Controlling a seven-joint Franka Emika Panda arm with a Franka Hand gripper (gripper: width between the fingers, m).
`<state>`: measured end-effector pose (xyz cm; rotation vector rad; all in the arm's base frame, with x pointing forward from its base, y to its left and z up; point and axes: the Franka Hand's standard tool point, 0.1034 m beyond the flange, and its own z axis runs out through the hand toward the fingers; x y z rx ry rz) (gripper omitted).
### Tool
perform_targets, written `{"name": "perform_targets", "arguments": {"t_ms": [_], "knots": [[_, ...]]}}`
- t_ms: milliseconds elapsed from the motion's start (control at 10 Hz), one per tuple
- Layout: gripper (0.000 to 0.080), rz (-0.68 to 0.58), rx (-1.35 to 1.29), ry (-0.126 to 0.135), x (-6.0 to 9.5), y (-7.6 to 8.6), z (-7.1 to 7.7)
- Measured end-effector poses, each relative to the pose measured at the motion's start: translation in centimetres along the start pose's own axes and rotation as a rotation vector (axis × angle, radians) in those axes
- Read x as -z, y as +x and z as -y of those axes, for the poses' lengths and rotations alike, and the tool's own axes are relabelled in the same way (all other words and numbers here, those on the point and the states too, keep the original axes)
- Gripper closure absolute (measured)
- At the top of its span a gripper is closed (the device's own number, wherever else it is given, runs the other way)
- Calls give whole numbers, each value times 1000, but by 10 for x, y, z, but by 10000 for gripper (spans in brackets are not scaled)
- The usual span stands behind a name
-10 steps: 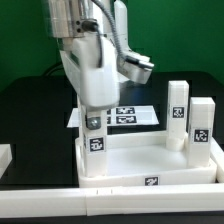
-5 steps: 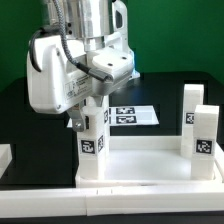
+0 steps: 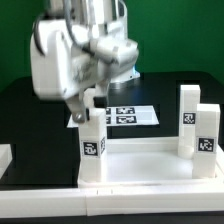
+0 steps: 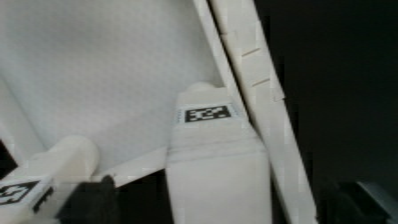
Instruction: Assemble desk
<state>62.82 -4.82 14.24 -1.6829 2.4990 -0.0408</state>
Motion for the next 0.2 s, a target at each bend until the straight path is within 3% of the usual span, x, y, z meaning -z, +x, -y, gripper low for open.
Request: {"name": "perform_targets", "arguments": {"t_ms": [100,200], "knots": [[173,13,-3,13,10,0,4],[157,14,-2,19,14,0,7]]}}
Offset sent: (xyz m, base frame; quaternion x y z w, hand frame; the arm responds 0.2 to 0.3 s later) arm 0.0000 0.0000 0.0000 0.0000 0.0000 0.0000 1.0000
